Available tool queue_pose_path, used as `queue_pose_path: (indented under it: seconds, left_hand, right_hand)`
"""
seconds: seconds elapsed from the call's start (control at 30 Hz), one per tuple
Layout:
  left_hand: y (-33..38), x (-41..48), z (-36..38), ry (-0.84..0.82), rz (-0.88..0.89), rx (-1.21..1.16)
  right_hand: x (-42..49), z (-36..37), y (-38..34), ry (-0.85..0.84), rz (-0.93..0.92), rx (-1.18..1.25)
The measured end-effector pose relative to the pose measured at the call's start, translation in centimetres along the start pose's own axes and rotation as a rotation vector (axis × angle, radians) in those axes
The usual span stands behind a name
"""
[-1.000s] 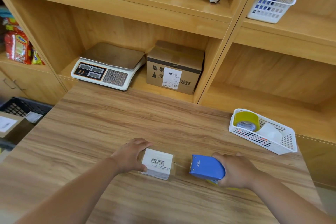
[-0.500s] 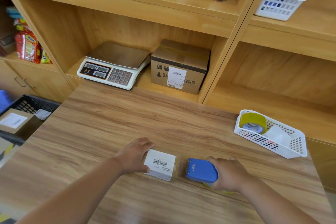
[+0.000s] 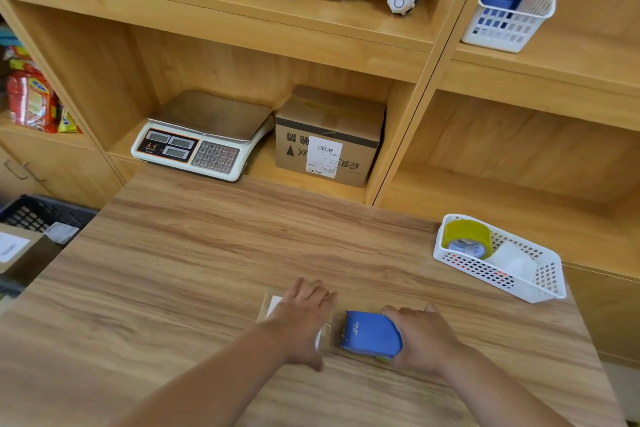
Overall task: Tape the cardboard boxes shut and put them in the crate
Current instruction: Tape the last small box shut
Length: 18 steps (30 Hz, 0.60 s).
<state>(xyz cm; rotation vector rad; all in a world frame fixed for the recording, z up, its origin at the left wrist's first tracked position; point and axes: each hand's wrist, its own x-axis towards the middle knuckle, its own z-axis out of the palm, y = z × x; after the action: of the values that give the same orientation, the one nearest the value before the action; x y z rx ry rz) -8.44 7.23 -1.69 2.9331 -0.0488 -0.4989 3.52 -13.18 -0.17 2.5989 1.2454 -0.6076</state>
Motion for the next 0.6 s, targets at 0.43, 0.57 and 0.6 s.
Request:
queue_pose_path:
  seconds: [0.43, 0.57, 0.6]
  left_hand:
    - [-1.4, -0.2, -1.1, 0.2, 0.016, 0.047]
    - [-3.5, -1.8, -2.4, 0.216, -0.031, -0.138]
    - [-4.1, -2.2, -2.4, 0.22, -0.042, -0.202]
  right_hand:
    - [-2.7, -1.9, 0.0, 0.096, 0.073, 0.139]
    - [-3.4, -4.4, -1.2, 0.157, 0.076, 0.168]
    - [-3.4, -5.0, -1.6, 0.166, 0.07, 0.171]
